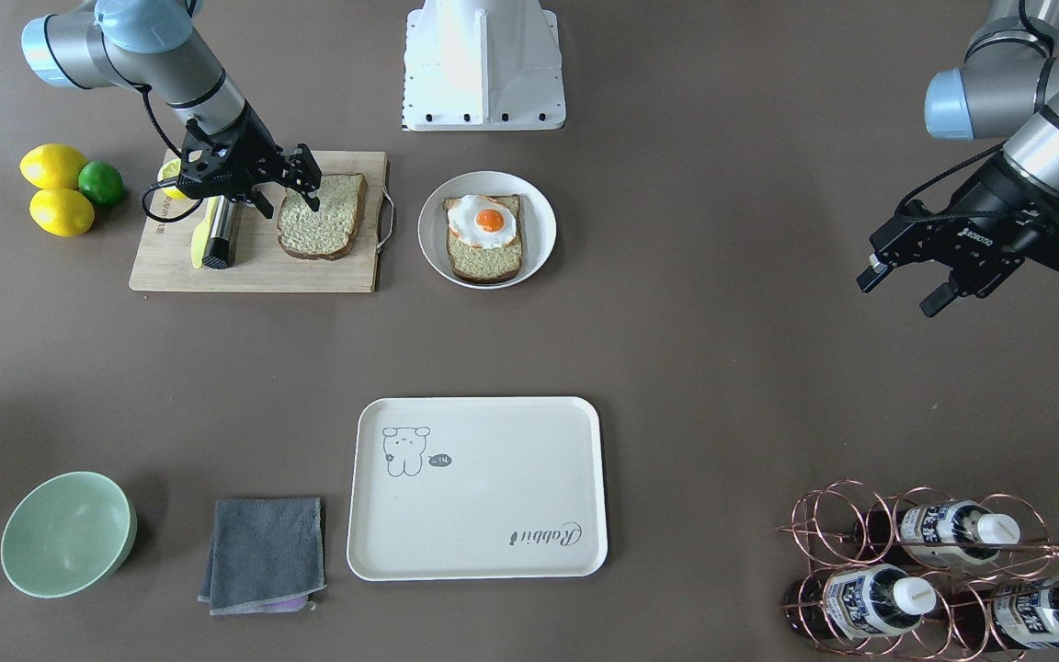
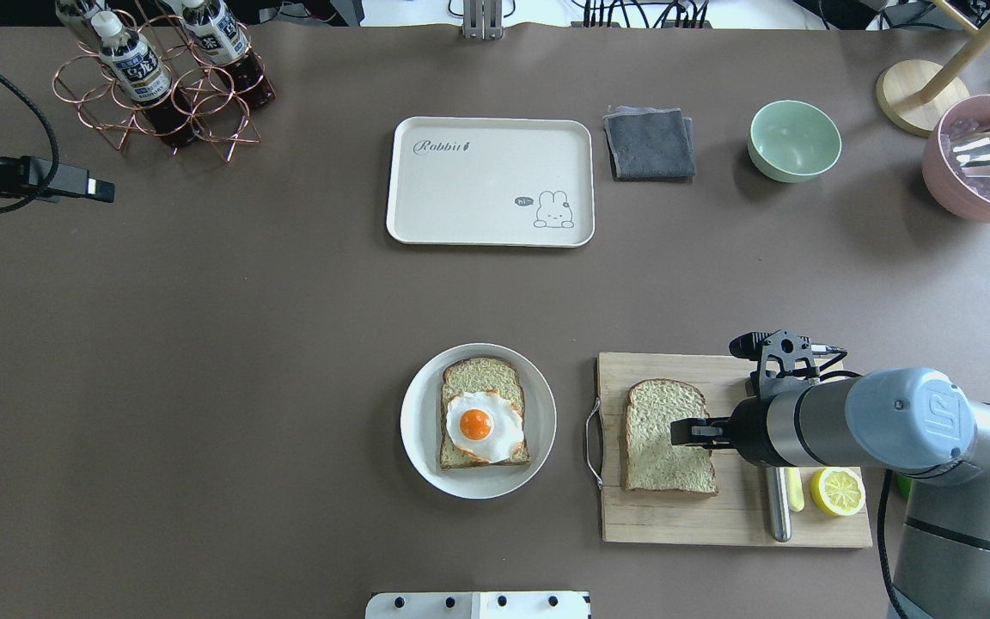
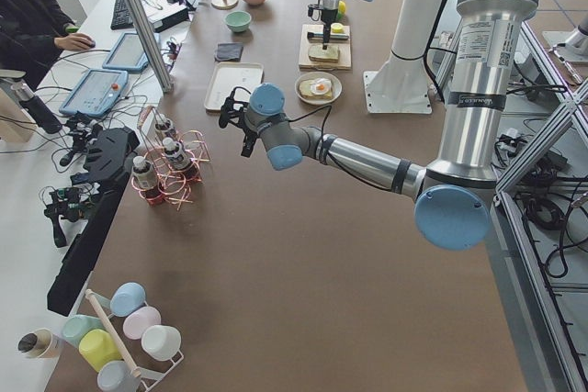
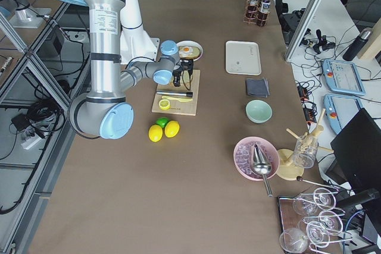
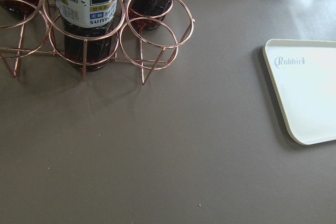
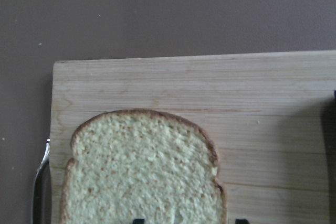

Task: Make sandwich and place on tray
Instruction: 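Grasp the bread slice edge with the right gripper and lift it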

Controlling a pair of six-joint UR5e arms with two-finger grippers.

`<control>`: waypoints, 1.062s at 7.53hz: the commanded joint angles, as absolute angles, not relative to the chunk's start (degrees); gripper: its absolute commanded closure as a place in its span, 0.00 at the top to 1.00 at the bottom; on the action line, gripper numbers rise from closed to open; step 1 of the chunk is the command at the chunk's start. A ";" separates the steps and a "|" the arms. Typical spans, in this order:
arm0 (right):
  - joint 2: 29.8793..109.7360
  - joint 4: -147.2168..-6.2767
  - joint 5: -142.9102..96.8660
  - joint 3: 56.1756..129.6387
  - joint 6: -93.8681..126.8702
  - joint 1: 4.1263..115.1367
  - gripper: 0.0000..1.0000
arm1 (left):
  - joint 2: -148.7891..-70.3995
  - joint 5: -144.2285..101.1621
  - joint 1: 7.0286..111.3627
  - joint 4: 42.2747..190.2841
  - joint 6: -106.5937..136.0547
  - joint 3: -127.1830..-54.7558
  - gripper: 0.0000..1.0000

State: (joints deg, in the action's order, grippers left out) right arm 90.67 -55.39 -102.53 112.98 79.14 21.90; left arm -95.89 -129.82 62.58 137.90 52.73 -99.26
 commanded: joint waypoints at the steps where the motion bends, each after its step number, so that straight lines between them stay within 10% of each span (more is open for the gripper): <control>1: 90.79 -55.37 -99.34 112.94 80.23 20.32 0.00 | -95.89 -129.81 62.58 137.90 52.73 -99.14 0.98; 8: 89.66 -47.82 -104.83 117.16 87.63 23.01 0.00 | -95.98 -129.81 62.58 137.46 52.65 -98.88 0.95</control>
